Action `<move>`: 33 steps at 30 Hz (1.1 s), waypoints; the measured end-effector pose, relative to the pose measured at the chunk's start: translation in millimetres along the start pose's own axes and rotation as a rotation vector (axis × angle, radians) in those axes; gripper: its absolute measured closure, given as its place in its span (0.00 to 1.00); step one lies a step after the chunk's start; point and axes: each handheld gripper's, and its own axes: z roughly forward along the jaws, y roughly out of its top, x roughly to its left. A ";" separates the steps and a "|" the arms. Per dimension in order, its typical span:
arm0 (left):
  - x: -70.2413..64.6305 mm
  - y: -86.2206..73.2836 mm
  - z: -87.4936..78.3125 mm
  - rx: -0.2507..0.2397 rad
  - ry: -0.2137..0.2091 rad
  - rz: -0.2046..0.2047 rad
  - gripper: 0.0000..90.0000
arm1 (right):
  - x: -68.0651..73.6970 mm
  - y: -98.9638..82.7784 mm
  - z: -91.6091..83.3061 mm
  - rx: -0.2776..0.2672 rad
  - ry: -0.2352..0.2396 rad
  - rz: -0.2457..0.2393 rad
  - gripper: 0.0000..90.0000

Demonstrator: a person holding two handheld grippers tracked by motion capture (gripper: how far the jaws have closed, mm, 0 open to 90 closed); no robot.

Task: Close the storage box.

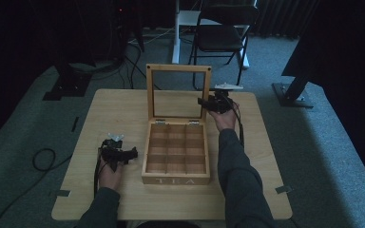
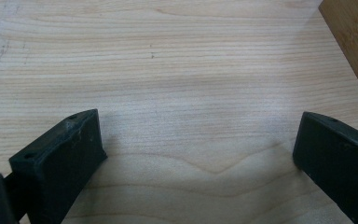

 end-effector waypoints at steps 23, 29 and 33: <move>-0.1 0.0 0.0 0.000 0.000 0.000 0.02 | 1.2 17.4 5.5 -0.021 0.054 -0.023 0.50; 0.0 0.0 0.0 0.000 0.000 0.000 0.02 | 1.2 17.3 1.8 -0.027 0.063 0.000 0.52; 0.0 0.0 -0.1 0.001 0.000 0.000 0.02 | 4.7 17.7 -0.8 -0.022 0.049 -0.001 0.52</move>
